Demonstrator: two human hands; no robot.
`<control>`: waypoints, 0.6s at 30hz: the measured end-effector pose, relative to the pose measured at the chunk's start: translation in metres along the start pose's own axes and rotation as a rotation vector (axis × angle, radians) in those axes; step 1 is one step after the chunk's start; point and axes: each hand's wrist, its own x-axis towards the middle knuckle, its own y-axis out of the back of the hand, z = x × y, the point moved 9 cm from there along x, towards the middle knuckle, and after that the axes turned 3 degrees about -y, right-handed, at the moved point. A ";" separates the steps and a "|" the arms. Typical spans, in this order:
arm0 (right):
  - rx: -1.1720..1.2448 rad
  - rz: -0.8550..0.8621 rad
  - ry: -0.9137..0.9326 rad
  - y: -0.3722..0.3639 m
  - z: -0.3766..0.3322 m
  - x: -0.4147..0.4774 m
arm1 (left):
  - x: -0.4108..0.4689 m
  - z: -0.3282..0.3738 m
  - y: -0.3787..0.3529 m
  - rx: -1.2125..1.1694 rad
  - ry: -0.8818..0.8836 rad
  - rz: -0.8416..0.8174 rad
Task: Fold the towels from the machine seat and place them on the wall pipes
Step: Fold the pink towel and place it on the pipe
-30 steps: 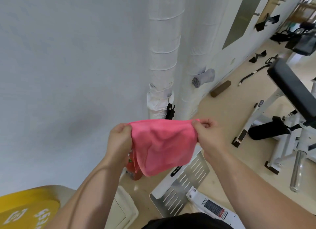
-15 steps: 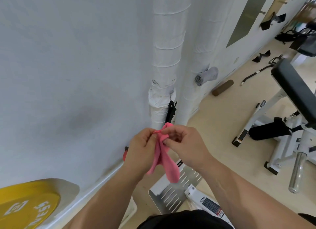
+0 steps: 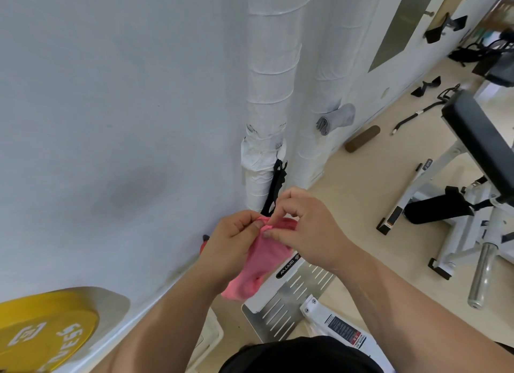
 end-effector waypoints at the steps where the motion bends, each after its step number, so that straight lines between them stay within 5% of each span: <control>1: -0.032 0.000 0.005 0.000 0.000 0.000 | 0.000 0.001 0.000 0.005 0.007 -0.017; 10: -0.081 0.077 0.031 0.008 0.000 -0.004 | -0.002 0.012 -0.007 0.022 -0.015 -0.152; 18: -0.022 -0.109 0.002 0.008 0.011 -0.004 | 0.002 0.005 0.005 -0.063 0.014 -0.009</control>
